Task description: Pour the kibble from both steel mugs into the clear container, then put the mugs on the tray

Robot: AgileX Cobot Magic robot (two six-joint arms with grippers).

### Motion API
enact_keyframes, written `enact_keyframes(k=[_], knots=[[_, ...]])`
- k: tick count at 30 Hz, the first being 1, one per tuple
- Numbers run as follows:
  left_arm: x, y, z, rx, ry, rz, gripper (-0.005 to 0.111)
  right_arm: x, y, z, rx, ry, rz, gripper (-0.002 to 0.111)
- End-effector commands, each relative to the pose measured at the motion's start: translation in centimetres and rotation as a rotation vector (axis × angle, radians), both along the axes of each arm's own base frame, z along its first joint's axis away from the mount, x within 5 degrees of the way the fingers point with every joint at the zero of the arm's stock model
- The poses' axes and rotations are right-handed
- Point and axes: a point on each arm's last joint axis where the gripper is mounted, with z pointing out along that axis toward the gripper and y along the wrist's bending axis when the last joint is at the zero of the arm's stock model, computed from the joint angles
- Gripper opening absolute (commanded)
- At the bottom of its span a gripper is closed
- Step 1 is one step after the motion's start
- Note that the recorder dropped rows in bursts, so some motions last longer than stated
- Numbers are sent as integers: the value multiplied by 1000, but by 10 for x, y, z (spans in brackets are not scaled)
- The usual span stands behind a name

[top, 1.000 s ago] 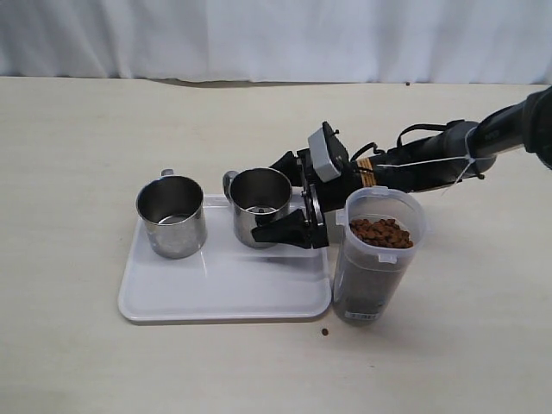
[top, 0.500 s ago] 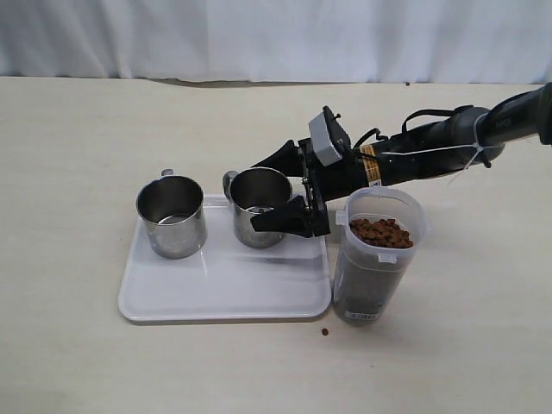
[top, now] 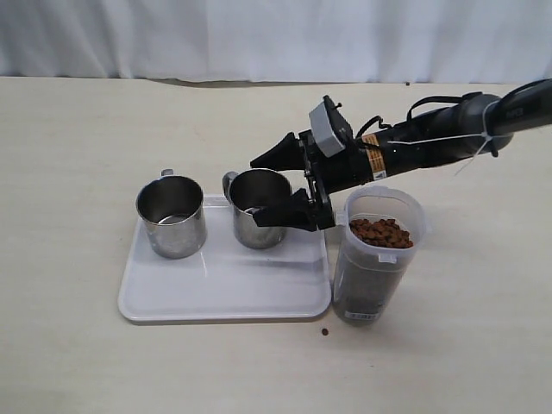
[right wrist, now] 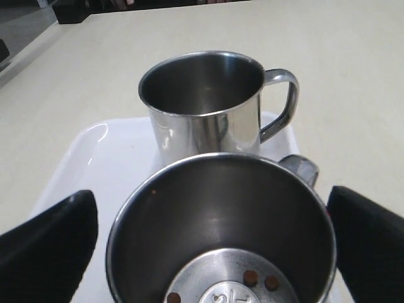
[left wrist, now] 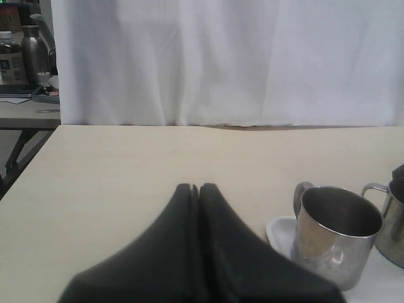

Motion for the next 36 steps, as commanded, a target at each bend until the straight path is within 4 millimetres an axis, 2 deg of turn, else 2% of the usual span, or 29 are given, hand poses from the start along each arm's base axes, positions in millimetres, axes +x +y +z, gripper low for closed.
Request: enact_keyframes(k=[1,13,23,27,28,29,30,31,32,35,36], knots=[[0,0,1,0,-17,-6,0,1,-1,7,2,-9,1,111],[0,0,1,0,-17,-6,0,0,-2,14,-4,-24,11,111],[0,0,1,0,-17,-6,0,0,-3,55,14,-54,-11,111],[0,0,1,0,-17,-6,0,-4,-4,86,29,-97,-18,110],[0,0,1,0,-17,-6,0,-6,-5,103,37,-93,-33,107],[0,0,1,0,-17,-6,0,-8,-6,111,39,-88,-41,105],[0,0,1,0,-17,-6,0,-10,-10,130,46,-66,-76,96],[0,0,1,0,-17,-6,0,-11,-12,139,51,-57,-91,91],[0,0,1,0,-17,-6,0,-11,-22,157,54,-2,-152,75],[0,0,1,0,-17,-6,0,-6,-53,182,66,141,-285,33],[0,0,1,0,-17,-6,0,-4,-61,186,69,167,-318,26]])
